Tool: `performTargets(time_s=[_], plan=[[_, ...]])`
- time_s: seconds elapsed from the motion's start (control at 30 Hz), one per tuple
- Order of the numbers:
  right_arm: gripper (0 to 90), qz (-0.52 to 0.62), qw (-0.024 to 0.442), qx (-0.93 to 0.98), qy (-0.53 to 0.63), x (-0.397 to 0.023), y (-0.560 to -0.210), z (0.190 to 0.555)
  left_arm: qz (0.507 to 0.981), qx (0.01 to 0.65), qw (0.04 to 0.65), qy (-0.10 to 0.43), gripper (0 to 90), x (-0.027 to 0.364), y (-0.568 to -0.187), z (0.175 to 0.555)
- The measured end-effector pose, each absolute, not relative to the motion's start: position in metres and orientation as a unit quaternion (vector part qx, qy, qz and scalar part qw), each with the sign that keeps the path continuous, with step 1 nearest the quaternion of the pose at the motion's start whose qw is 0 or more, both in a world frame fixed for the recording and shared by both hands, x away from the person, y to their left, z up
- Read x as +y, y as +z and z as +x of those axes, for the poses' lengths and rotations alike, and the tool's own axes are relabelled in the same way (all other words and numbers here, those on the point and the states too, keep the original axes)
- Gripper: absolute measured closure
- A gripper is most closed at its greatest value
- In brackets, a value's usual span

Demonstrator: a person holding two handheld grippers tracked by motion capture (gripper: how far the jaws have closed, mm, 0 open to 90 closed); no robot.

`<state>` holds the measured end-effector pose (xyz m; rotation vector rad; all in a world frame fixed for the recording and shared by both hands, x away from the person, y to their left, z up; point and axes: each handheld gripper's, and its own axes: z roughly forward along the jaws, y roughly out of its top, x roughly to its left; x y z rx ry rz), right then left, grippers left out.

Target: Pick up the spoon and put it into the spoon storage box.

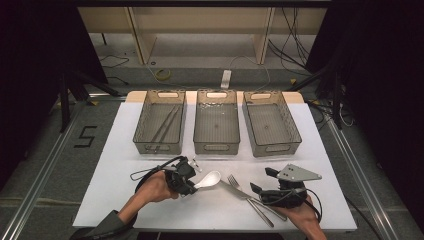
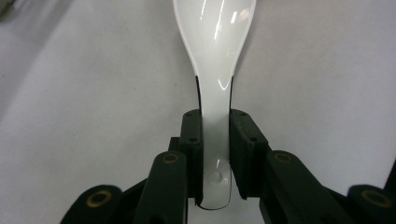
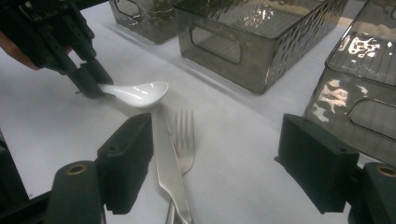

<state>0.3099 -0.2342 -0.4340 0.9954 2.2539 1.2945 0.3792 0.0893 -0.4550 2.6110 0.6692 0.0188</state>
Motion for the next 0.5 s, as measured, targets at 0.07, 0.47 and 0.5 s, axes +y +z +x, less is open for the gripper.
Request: performTargets(time_s=[0.07, 0.47, 0.5], plan=[[27.4, 0.353, 0.179, 0.796, 0.459, -0.234, -0.434, 0.310, 0.942, 0.244, 0.228, 0.016, 75.9, 0.090, -0.450, 0.378], [27.4, 0.355, 0.178, 0.795, 0.458, -0.235, -0.434, 0.310, 0.916, 0.267, 0.299, 0.028, 75.9, 0.101, -0.424, 0.382], [27.4, 0.355, 0.178, 0.795, 0.459, -0.235, -0.434, 0.310, 0.913, 0.273, 0.301, 0.027, 75.9, 0.102, -0.423, 0.382]])
